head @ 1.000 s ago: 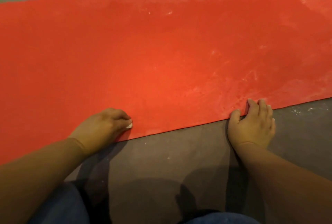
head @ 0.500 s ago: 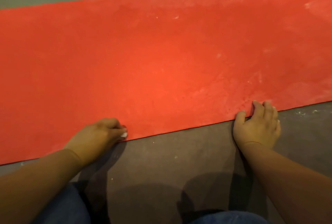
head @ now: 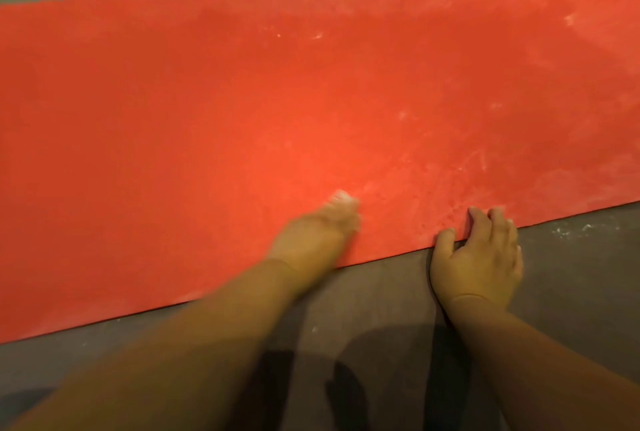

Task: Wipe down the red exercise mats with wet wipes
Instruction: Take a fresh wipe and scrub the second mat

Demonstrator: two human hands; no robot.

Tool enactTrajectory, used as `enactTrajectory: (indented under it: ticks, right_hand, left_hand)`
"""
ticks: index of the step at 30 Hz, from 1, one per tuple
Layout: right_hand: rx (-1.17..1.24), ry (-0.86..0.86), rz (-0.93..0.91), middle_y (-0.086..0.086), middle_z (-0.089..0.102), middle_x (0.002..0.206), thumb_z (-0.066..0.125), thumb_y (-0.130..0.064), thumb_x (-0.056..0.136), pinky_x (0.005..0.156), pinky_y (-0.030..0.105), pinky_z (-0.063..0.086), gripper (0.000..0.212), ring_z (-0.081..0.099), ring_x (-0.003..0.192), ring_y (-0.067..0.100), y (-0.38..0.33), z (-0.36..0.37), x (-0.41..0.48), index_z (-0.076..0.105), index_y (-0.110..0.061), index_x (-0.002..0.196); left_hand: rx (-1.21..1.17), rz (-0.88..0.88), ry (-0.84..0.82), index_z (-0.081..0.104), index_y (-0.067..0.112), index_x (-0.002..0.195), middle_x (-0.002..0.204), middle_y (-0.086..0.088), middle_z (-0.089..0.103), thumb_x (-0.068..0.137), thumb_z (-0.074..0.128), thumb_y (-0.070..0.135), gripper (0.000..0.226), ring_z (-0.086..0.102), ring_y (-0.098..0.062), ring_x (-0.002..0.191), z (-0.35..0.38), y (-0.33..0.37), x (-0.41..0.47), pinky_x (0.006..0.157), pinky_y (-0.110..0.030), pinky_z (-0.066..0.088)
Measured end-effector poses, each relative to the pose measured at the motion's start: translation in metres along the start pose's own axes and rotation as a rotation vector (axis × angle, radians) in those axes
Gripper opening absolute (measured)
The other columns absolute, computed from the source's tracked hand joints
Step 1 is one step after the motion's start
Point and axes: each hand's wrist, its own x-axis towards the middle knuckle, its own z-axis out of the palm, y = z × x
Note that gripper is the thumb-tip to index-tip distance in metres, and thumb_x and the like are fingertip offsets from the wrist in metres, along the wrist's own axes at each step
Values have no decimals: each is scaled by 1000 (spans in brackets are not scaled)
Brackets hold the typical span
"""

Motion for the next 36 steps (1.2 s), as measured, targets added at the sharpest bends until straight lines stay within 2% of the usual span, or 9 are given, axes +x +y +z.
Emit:
enactTrajectory:
  ticks: [3, 6, 12, 14, 20, 26, 29, 32, 36]
  right_hand:
    - [-6, -4, -3, 5, 24, 155, 33, -43, 83, 117, 45, 13, 64, 14, 145, 22, -1, 0, -2, 37, -20, 142]
    - [-3, -8, -1, 4, 23, 156, 37, -37, 91, 117, 44, 12, 54, 13, 145, 21, 0, 1, 0, 37, -21, 142]
    - [-2, 27, 14, 2, 26, 155, 38, -33, 95, 117, 45, 13, 47, 14, 145, 20, 0, 5, 2, 40, -22, 141]
    - [-4, 28, 19, 2, 26, 155, 37, -34, 95, 117, 44, 13, 48, 14, 145, 19, 1, 6, 2, 39, -23, 141]
    - [-12, 52, 1, 2, 27, 154, 36, -35, 94, 116, 43, 13, 48, 15, 144, 20, 2, 9, 3, 39, -24, 141]
    - [-70, 73, -50, 18, 47, 134, 40, -31, 88, 103, 47, 30, 41, 36, 128, 34, -3, 2, 5, 53, -10, 121]
    - [-164, 42, -85, 29, 53, 108, 43, -35, 86, 91, 48, 37, 40, 46, 108, 41, -9, -7, 41, 54, 0, 102]
    - [-88, -62, 181, 28, 25, 149, 40, -48, 90, 116, 48, 11, 66, 18, 141, 37, -19, 3, 64, 34, -5, 140]
    - [-156, -89, -75, 8, 13, 158, 34, -44, 91, 117, 47, 3, 59, 7, 146, 27, -12, 17, 68, 24, -31, 148]
  left_hand:
    - [4, -382, 212, 48, 15, 136, 146, -8, 42, 98, 37, 20, 40, 43, -25, 129, -30, -64, -13, 100, -37, 39]
    - [-10, -497, 216, 40, 10, 140, 155, -13, 25, 93, 39, 5, 47, 30, -27, 140, -19, -42, -3, 106, -38, 35]
    - [-15, 287, -120, 23, 18, 151, 160, 0, 8, 99, 33, 8, 55, 11, -14, 147, 10, 26, 31, 116, -24, 11]
    - [70, 276, -163, 24, 24, 151, 160, 3, 7, 102, 30, 16, 50, 16, -14, 146, -8, -3, 41, 117, -26, 16]
    - [86, -321, 126, 48, 13, 132, 150, -9, 35, 96, 39, 5, 38, 47, -31, 127, -30, -28, 56, 98, -39, 40]
    - [50, 281, -157, 30, 16, 148, 160, -7, 13, 101, 29, 15, 47, 23, -20, 144, -1, 32, 14, 115, -34, 26]
    - [118, -98, -61, 30, 18, 149, 159, -7, 18, 103, 29, 19, 45, 28, -20, 142, -32, -39, 6, 114, -31, 25]
    - [89, -391, 109, 46, 15, 135, 152, -7, 32, 96, 37, 6, 41, 41, -27, 133, -41, -80, 5, 101, -39, 40]
    - [-128, -316, 284, 46, 13, 138, 155, -9, 29, 92, 42, 3, 47, 27, -25, 142, -11, -40, 32, 112, -31, 24]
